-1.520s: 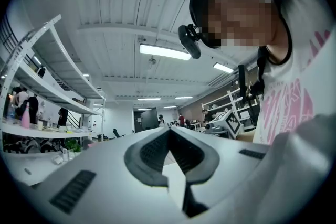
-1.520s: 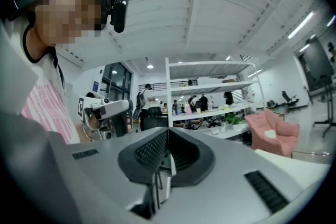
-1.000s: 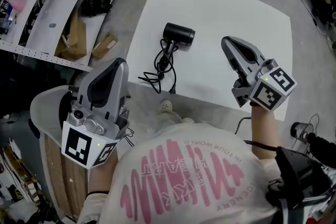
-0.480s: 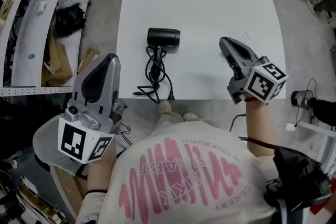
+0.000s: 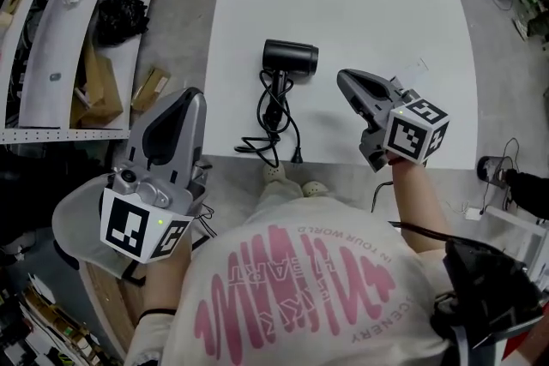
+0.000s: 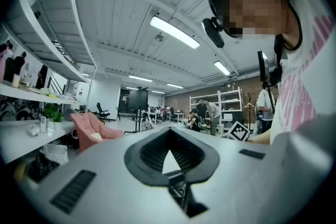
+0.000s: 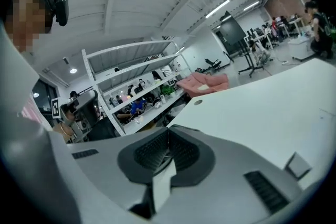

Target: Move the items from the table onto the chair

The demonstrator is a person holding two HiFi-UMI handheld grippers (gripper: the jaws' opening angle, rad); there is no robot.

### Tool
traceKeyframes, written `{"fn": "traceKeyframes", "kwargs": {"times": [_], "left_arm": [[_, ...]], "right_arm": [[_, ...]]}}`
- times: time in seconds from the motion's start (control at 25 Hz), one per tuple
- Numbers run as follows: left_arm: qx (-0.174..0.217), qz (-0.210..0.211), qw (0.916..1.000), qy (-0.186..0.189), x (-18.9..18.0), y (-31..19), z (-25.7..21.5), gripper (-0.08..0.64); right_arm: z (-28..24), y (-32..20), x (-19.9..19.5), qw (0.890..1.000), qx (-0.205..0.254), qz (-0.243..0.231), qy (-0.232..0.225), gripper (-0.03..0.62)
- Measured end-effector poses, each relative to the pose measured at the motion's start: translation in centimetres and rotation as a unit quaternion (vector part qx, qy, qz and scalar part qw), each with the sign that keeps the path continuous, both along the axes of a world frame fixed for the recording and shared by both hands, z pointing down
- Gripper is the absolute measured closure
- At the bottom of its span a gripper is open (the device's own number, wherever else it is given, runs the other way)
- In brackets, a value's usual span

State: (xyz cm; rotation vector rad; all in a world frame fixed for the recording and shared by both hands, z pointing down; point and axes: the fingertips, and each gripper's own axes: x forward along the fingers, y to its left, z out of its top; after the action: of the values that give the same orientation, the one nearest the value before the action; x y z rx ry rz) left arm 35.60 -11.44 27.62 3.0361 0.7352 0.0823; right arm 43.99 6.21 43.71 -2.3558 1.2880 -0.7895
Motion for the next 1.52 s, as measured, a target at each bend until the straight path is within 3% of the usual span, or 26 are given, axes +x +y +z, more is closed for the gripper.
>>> {"fn": "traceKeyframes", "kwargs": {"times": [0.36,0.48,0.68,0.88,1.12,1.16,1.52], "left_arm": [[-0.018,-0.036,0.9991,-0.009,-1.7,-2.7,0.8,0.551],[-0.018,-0.048,0.9986,-0.011,-2.3,-3.3,1.3,0.551],[-0.025,-0.073,0.9967,-0.025,-2.5,-4.2,2.3,0.551],[-0.027,-0.088,0.9954,-0.027,-3.1,-4.5,2.4,0.551],[-0.029,-0.101,0.9941,-0.026,-3.6,-5.4,2.6,0.551],[-0.029,-0.103,0.9939,-0.026,-3.7,-5.5,2.6,0.551],[-0.029,-0.119,0.9922,-0.024,-4.4,-5.5,1.9,0.551]], "right_arm": [[4.0,-6.9,-2.1,0.994,-0.014,-0.084,-0.068,0.549],[6.0,-7.9,-3.0,0.987,-0.031,-0.091,-0.127,0.298],[9.2,-9.0,-2.1,0.970,-0.049,-0.021,-0.238,0.264],[11.5,-10.0,-1.6,0.951,-0.100,0.031,-0.292,0.224],[12.9,-10.5,-1.6,0.947,-0.186,0.049,-0.259,0.239],[12.9,-10.8,-1.8,0.948,-0.180,0.042,-0.259,0.341],[11.8,-9.9,-2.5,0.955,-0.118,-0.001,-0.272,0.388]]}}
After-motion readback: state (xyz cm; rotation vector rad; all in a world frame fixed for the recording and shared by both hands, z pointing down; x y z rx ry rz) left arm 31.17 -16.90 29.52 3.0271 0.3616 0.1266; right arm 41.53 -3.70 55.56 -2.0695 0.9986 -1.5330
